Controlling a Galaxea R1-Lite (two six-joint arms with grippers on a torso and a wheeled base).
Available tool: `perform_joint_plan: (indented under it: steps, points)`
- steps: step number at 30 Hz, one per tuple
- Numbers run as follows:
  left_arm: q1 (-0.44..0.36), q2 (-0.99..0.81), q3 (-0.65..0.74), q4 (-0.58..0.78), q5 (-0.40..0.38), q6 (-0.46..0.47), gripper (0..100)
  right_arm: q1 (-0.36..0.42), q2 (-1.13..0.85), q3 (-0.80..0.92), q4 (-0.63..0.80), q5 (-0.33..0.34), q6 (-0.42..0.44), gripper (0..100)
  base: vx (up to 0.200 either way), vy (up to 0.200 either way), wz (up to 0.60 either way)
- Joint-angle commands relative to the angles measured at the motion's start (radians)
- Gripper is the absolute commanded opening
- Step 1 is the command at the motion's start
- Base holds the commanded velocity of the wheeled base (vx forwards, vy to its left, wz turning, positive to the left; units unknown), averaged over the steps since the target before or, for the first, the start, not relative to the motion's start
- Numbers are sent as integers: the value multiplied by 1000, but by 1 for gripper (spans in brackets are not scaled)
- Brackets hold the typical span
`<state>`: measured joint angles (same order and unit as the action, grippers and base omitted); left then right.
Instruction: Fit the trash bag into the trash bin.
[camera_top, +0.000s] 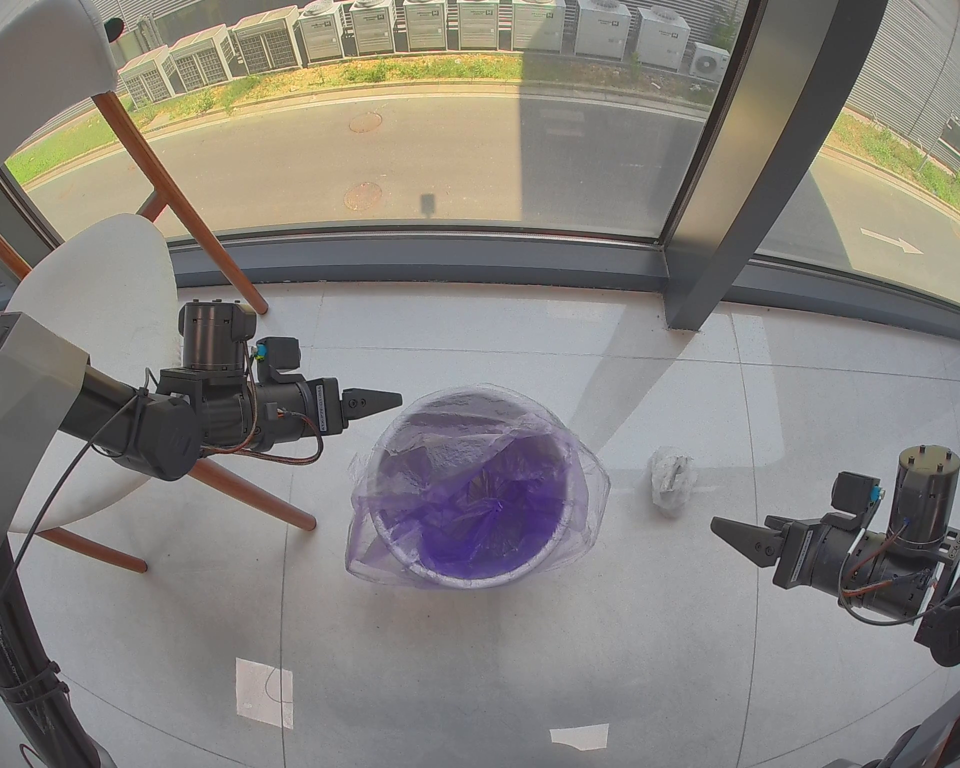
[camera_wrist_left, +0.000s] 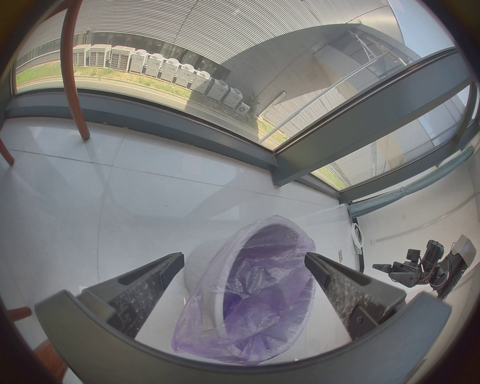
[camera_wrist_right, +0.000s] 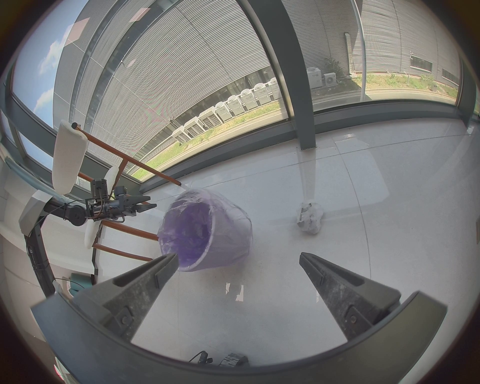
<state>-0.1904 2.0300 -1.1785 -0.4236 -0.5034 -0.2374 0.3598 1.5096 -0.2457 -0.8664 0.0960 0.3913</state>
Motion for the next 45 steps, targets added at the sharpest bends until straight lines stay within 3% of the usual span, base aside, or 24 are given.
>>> perform_joint_plan:
  steps: [1, 5, 9, 11, 15, 21, 36, 37, 45]
  points:
    - [-1, 19, -4, 0, 25, -2, 100, 70, 49, -7, 0, -4, 23, 100, 0, 0, 0]
    - [-7, -22, 8, 0, 26, -2, 100, 119, 164, -92, 7, -18, 107, 100, 0, 0, 0]
    - [-14, -145, 57, 0, 25, -3, 100, 220, 282, -228, 32, -97, 255, 100, 0, 0, 0]
    - [-14, -211, 86, 2, 25, -3, 100, 288, 354, -310, 109, -137, 319, 100, 0, 0, 0]
    - [-38, -294, 131, 2, 26, -3, 100, 349, 477, -448, 228, -168, 394, 100, 0, 0, 0]
    - [-40, -340, 175, -1, 29, 1, 100, 338, 636, -662, 345, -246, 428, 100, 0, 0, 0]
    - [-40, -396, 281, -3, 29, 4, 100, 327, 784, -831, 379, -249, 448, 100, 0, 0, 0]
    - [-40, -401, 286, -3, 29, 4, 100, 327, 793, -842, 379, -249, 448, 0, 0, 0, 0]
    - [-38, -406, 301, -3, 31, 4, 100, 324, 804, -869, 380, -262, 408, 0, 0, 0, 0]
